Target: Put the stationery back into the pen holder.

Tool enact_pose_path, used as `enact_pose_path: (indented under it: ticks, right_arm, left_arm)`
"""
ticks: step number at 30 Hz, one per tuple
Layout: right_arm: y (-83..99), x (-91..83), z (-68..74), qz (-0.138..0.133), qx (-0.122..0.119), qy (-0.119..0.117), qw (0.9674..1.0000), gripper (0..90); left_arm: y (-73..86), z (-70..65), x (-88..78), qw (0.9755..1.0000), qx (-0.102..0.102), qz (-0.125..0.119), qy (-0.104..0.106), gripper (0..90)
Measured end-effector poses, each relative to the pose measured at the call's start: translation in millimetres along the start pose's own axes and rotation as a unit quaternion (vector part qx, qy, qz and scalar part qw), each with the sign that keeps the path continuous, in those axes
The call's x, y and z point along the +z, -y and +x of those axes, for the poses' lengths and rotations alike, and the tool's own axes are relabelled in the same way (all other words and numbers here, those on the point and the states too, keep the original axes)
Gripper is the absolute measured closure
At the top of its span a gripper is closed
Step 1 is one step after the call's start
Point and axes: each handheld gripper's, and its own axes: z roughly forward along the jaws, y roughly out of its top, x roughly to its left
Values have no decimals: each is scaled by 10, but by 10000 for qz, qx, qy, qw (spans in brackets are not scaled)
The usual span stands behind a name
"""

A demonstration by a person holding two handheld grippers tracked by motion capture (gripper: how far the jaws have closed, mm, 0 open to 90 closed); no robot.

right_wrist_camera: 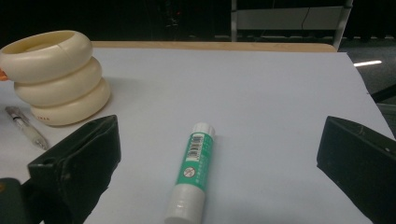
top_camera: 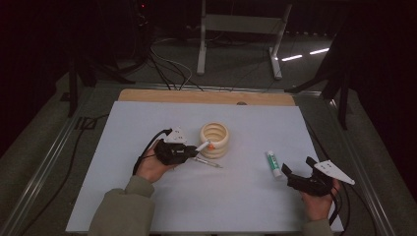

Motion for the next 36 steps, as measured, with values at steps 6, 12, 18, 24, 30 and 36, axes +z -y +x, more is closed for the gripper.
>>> enact_pose_path:
  ticks: [6,12,18,24,30,36]
  right_arm:
    - [0,1,1,8,0,-3,10000,0]
    - [0,0,1,7,-2,-1,10000,0]
    - [0,0,2,3,-5,-2,10000,0]
    - [0,2,5,13,-3,-3,10000,0]
    - [1,3,4,11,-1,-5,10000,0]
    - [1,4,5,12,-6,-6,10000,0]
  left_arm:
    - [-28,5,-5,10000,-16,-23,-30,792]
    - [-70,6,-5,10000,-37,-83,-38,792]
    - [-123,16,-19,9998,-70,-156,-47,792]
    - [-165,29,-30,9998,-87,-199,-29,792]
    - [-192,49,-45,9993,-178,-325,3,792]
    - [-217,66,-61,9992,-209,-354,-14,792]
